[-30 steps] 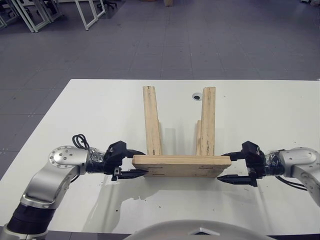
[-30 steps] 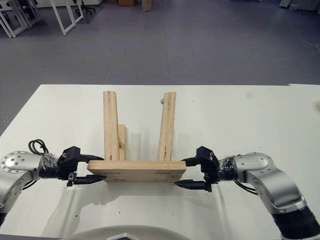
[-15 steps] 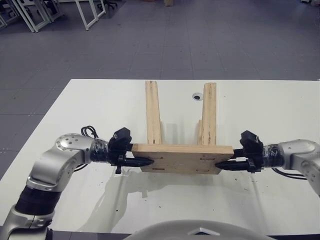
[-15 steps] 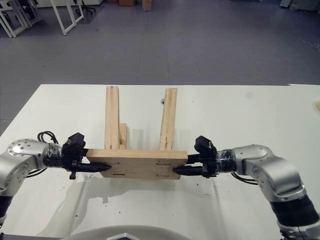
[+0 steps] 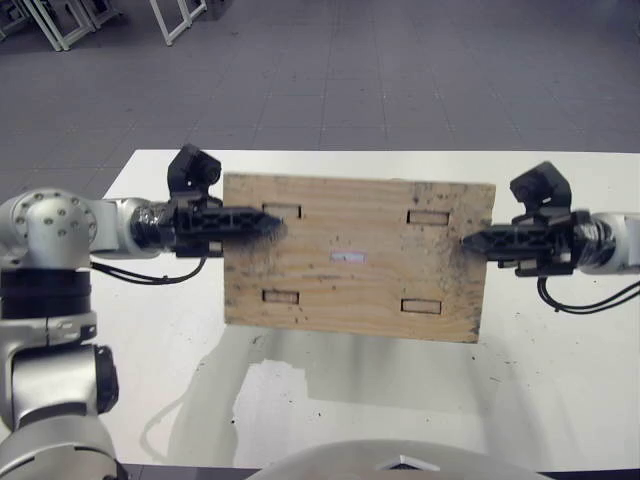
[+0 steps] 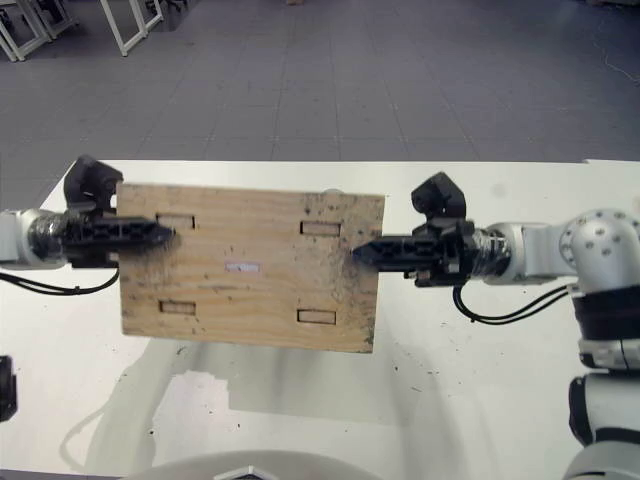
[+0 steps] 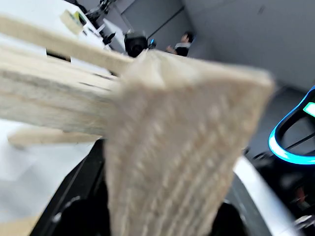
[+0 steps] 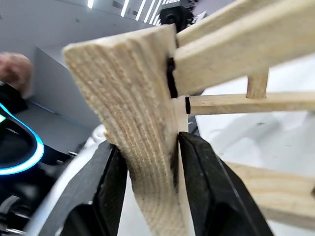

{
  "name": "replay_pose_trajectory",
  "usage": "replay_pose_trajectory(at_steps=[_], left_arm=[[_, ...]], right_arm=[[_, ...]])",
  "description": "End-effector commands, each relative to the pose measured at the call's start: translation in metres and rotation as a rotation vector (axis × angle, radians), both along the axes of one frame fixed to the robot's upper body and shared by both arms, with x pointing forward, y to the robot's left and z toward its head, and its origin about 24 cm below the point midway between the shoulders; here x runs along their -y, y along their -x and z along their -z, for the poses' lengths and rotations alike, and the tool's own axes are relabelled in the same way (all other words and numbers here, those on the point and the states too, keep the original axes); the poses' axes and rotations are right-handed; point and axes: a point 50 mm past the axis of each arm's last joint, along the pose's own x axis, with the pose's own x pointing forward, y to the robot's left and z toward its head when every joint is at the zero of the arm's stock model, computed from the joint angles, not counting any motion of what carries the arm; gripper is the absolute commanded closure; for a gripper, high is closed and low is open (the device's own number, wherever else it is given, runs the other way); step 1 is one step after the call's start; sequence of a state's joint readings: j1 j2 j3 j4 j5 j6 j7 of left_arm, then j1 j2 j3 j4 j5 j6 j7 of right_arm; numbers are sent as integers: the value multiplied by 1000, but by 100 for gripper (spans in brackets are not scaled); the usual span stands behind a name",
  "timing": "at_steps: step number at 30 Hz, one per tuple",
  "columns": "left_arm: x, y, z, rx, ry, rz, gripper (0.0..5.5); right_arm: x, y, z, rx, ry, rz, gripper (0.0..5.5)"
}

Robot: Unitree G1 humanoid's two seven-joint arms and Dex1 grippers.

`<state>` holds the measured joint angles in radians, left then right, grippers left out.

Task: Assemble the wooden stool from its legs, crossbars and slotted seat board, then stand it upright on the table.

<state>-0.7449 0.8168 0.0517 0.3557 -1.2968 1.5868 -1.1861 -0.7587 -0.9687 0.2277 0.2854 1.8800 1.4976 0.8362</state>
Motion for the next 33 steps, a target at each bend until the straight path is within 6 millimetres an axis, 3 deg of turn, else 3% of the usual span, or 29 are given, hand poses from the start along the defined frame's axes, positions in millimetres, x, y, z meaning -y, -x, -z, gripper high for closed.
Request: replay_pose_trajectory(at_steps=[1,5,6,9,11,16,24,27,31,33], left_arm=[[13,-23,-16,-88,101,1,372],[20,-40,0,-163,36,-119,372],[22,-43,5,-182,24,-143,351],[23,-51,16,-227,2,-223,304],[19,-52,19,-244,-8,-256,267],[-1,-50,15,-263,0,-311,248],[-28,-44,19,-254,-11,-409,248],[-37,-41,26,-245,2,-456,248],[-45,-39,37,-227,-15,-528,248],[-49,-49,48,-106,-134,-701,248]], right_arm=[[-10,-26,-15,-91,-77,6,376],[-12,-43,18,-210,-2,149,376],[-12,-46,28,-240,17,185,376],[-8,-49,53,-301,78,276,319],[-3,-49,59,-312,103,319,277],[18,-52,59,-309,132,428,167],[39,-62,34,-226,72,543,26],[50,-61,29,-193,70,591,26],[75,-54,41,-192,128,705,26],[85,-56,47,-154,135,791,26]])
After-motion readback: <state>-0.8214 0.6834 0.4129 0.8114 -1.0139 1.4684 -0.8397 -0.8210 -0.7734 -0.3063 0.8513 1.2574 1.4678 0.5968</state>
